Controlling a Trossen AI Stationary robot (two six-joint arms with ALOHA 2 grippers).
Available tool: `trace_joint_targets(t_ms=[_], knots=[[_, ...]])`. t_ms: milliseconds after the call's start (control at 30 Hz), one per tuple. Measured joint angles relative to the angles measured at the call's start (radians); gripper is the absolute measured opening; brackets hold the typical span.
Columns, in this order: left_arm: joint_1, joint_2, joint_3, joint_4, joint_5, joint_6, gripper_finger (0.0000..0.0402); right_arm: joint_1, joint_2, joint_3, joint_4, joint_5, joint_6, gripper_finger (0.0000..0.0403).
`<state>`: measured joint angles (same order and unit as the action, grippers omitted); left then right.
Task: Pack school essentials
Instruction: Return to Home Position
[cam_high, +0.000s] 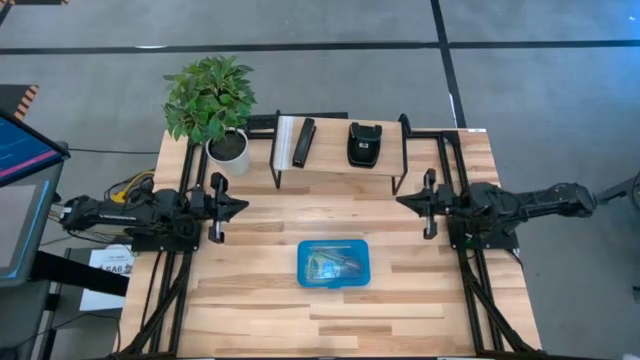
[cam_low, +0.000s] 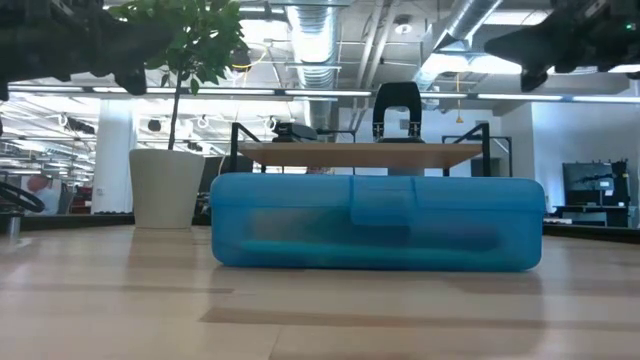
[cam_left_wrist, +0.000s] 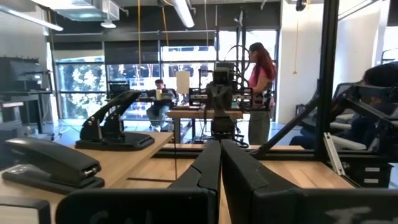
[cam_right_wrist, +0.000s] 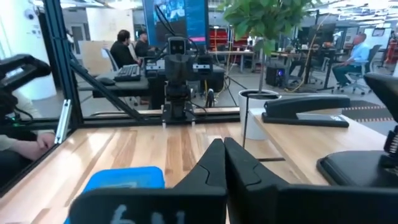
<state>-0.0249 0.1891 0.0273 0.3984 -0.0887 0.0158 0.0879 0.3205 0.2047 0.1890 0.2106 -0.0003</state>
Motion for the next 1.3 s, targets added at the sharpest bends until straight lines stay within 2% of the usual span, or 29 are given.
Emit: trace_joint_targets(t_ms=[300,400,633,800,1300], knots=[[0.006,-0.092,0.0,-0.103,0.031,-0.01,0.0002,0.0,-0.174,0.0,-0.191,0.023,0.027,0.0013],[0.006,-0.093,0.0,-0.138,0.029,-0.011,0.0002,-0.002,-0.213,-0.016,-0.21,0.058,0.026,0.0008],[0.006,-0.092,-0.016,-0.181,0.028,-0.052,0.0002,-0.046,-0.321,-0.064,-0.297,0.066,0.053,0.0009],[0.006,-0.092,-0.016,-0.185,0.059,-0.041,0.0002,-0.072,-0.319,-0.072,-0.349,0.065,0.077,0.0007],[0.006,-0.092,-0.018,-0.345,0.03,-0.055,0.0002,-0.09,-0.318,-0.117,-0.401,0.033,0.113,0.0004]])
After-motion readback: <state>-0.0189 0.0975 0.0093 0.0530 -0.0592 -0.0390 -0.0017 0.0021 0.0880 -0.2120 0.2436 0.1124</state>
